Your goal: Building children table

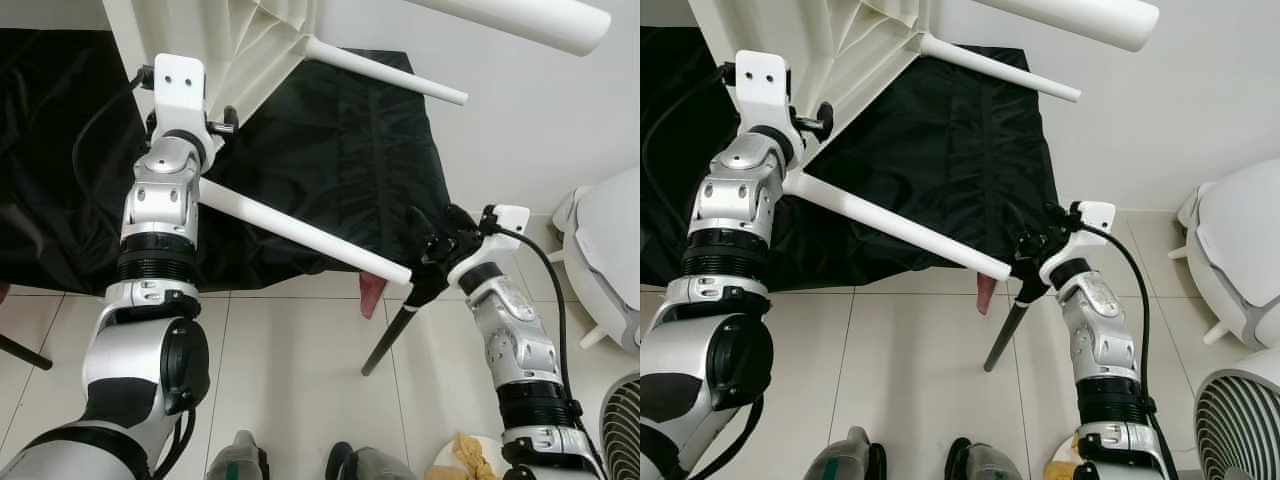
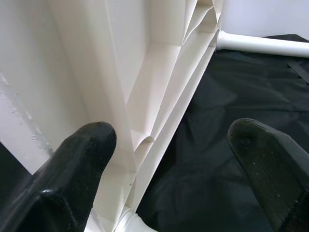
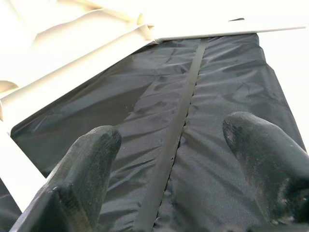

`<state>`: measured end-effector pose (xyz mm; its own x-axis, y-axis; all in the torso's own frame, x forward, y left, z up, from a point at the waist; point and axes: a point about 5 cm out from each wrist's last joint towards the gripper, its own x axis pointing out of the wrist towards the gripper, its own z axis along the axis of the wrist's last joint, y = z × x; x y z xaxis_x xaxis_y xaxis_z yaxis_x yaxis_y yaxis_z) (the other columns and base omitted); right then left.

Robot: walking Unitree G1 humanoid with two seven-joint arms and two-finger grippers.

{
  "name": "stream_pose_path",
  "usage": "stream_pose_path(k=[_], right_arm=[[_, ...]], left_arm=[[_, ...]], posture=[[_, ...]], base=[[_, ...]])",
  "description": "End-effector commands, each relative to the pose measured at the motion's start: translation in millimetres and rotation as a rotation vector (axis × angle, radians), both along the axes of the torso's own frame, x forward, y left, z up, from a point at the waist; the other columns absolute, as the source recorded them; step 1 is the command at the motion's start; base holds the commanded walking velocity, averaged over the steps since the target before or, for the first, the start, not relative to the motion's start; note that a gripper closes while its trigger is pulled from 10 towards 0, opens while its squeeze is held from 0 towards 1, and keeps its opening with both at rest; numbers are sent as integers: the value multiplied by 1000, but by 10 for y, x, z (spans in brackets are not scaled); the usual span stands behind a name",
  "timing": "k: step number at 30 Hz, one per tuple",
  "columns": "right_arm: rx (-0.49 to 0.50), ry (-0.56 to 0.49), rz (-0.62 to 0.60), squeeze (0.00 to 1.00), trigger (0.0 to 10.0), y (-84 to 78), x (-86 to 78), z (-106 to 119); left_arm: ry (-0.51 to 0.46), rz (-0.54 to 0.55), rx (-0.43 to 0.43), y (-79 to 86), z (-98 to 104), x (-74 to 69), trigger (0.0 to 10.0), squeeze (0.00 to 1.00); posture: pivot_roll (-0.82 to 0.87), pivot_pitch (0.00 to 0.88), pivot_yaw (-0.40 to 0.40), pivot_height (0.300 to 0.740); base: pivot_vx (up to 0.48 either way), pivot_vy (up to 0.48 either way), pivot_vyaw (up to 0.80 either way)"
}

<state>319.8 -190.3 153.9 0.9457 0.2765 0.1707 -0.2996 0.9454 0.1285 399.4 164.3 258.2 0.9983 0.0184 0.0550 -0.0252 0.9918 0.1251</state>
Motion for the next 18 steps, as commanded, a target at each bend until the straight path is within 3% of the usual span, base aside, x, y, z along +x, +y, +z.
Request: stream_pose_path(k=[1,18], right_arm=[[11,-2,-17,0,10000,-39,7,-4],[16,3,-18,0,10000,-13,33,-33]], left_arm=[[7,110,-1,64,-62,-4,10000,0],[10,117,10,94,-62,-10,10000,0]], posture=[[31,36,-27,740],[65,33,-29,740]], base=[[0,0,0],[0,0,0]])
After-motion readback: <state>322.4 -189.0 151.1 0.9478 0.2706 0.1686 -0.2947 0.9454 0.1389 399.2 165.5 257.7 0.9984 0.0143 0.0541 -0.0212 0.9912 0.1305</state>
